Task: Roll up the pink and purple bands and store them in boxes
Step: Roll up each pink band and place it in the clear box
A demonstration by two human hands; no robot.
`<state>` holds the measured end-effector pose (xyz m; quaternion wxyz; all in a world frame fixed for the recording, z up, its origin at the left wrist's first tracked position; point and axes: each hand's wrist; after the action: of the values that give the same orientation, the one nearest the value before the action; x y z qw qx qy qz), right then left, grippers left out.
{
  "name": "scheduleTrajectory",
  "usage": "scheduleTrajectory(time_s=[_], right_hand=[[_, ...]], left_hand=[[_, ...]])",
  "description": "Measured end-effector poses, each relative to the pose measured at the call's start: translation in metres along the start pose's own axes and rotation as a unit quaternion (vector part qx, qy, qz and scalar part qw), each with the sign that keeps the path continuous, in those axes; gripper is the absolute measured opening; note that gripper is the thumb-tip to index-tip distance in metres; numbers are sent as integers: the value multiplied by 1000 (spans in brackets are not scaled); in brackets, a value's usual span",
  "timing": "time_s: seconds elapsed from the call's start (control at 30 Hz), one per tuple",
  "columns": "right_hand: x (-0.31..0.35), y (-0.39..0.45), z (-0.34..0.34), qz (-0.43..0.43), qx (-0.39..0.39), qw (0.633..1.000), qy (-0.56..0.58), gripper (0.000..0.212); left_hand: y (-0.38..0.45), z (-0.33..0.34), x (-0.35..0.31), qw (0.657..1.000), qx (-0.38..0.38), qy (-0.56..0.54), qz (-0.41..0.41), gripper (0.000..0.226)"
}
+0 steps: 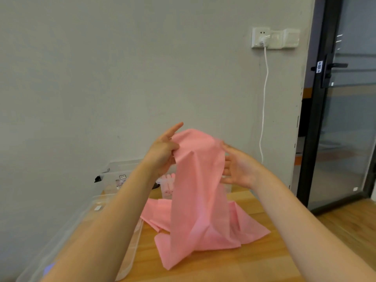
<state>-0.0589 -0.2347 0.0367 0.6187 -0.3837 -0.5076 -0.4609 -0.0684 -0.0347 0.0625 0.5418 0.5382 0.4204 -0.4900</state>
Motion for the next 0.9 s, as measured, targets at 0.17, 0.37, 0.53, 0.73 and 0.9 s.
scheduleTrajectory(time_s=[0.17, 0.37, 0.53, 0.73, 0.9], right_hand=[[27, 3, 12, -153, -76, 985, 30, 14], [38, 8, 19, -270, -128, 953, 42, 30], [6, 13, 22, -223, -43, 970, 83, 37], [0, 13, 13, -186, -4, 973, 134, 36], [-5, 14, 8, -208, 0, 970, 128, 39]], left_hand=[[20, 2, -58, 996, -24, 17, 79, 69], [19, 1, 14, 990, -25, -134, 18, 63], [-36, 6, 128, 964, 25, -253, -73, 103], [-72, 33, 134, 990, 45, -130, 16, 97], [-94, 41, 138, 993, -22, -93, 66, 69]])
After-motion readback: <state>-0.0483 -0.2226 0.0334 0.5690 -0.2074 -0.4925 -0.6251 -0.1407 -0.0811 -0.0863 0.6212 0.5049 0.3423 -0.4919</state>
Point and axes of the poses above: each hand's wrist, its own y-axis towards the middle knuckle, its own z-axis out of the palm, x = y × z, and after that the axes turned 7 degrees about -z, right-handed
